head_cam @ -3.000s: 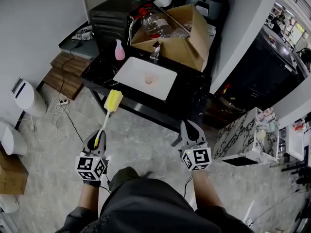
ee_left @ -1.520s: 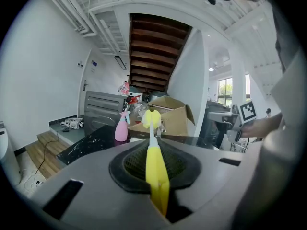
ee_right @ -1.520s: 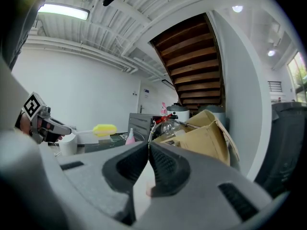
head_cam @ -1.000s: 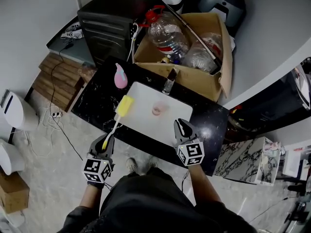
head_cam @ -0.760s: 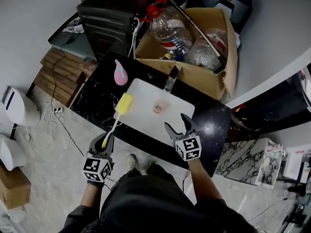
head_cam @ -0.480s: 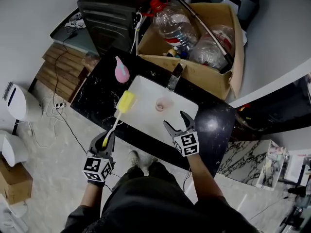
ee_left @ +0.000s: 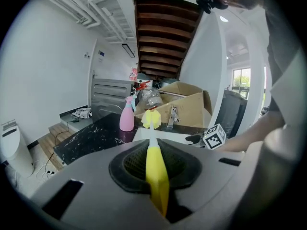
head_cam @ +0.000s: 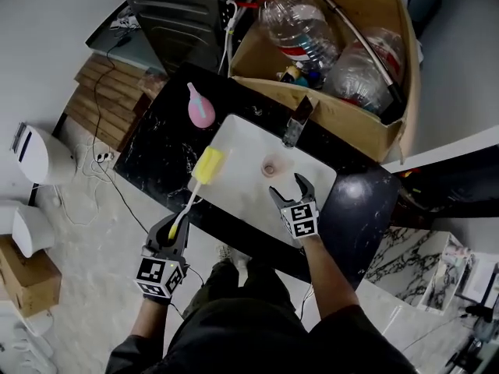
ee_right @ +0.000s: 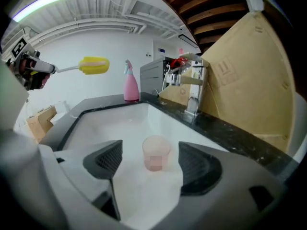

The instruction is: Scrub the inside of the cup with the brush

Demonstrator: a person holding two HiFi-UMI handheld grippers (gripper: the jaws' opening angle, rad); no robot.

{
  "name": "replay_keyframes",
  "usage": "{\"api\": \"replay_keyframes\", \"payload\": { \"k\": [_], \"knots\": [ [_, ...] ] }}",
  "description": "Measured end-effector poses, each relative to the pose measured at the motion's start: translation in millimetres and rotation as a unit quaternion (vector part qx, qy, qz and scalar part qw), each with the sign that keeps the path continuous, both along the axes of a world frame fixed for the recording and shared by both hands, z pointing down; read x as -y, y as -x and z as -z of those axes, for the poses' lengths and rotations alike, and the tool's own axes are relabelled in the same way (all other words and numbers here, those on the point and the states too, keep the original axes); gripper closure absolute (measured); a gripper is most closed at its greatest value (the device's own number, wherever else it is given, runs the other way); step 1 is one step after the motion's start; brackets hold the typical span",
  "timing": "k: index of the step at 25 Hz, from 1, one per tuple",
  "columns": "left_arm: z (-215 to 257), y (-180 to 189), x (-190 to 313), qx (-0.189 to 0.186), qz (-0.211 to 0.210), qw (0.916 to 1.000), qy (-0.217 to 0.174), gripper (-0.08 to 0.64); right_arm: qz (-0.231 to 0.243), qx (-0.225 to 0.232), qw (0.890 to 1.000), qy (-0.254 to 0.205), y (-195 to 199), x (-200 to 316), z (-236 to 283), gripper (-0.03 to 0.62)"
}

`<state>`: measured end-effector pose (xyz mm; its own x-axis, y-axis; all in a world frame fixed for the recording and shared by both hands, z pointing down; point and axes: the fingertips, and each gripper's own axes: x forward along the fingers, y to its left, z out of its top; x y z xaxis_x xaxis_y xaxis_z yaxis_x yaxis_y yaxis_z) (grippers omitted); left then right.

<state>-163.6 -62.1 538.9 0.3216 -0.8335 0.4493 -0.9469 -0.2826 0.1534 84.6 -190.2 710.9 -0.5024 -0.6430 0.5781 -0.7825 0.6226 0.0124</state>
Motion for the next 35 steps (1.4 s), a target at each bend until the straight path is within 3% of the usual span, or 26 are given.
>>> {"api": "replay_keyframes", "payload": {
  "k": [15, 35],
  "knots": [
    [-37.3, 3.0, 26.0, 0.025, -0.003, 0.9988, 0.043, 0.525, 0.003, -0.017, 0.999, 0.042, 16.0, 43.0, -98.1, 0.229],
    [-67.8, 8.3, 23.9, 0.044, 0.008, 0.9958, 0.079, 0.525, 0.048, -0.033, 0.998, -0.03, 54.4, 87.8, -109.8, 0.23]
  ]
}}
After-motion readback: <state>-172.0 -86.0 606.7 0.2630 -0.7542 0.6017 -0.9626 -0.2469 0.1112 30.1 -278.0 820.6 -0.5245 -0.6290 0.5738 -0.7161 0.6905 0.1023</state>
